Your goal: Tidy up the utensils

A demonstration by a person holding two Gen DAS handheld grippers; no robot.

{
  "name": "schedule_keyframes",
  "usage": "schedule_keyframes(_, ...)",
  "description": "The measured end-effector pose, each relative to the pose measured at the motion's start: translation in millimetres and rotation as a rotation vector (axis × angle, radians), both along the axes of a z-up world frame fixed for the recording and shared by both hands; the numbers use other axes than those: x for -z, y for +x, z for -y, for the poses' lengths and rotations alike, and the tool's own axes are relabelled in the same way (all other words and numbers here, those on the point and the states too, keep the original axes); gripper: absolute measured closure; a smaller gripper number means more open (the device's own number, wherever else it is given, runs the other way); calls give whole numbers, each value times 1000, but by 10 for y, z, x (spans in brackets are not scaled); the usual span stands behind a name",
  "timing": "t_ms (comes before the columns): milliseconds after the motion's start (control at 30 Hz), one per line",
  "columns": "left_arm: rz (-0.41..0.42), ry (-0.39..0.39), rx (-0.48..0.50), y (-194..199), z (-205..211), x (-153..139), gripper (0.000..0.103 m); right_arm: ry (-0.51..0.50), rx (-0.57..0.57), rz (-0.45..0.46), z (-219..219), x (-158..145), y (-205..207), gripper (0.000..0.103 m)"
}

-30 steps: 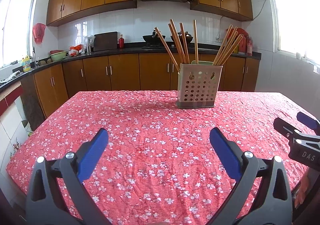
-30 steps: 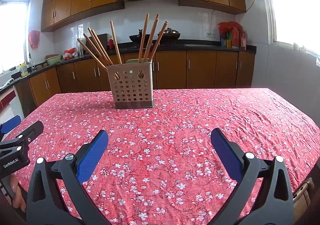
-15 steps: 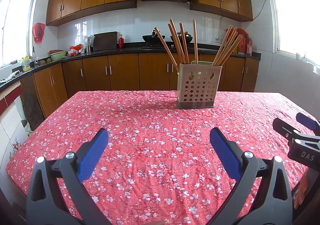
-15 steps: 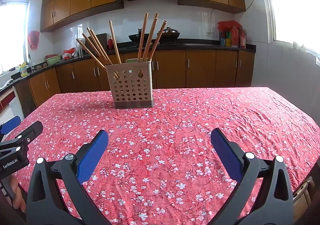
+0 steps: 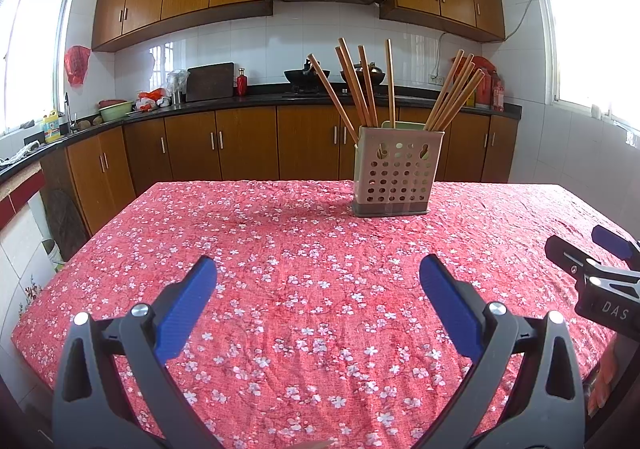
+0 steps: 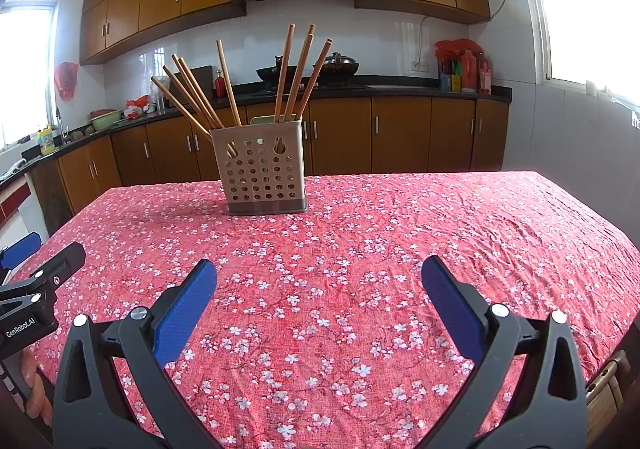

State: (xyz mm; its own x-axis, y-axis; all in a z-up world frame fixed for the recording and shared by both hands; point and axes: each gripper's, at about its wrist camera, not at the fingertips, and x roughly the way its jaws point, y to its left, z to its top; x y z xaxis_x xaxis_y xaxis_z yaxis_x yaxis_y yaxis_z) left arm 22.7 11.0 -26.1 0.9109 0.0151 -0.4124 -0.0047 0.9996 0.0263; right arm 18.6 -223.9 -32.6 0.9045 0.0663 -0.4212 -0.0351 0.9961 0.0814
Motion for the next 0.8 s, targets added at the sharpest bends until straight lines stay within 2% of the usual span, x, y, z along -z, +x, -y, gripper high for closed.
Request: schedule_keyframes(800,-4,-1,3,3,-5,13,4,3,1,-13,-27,28,0,2)
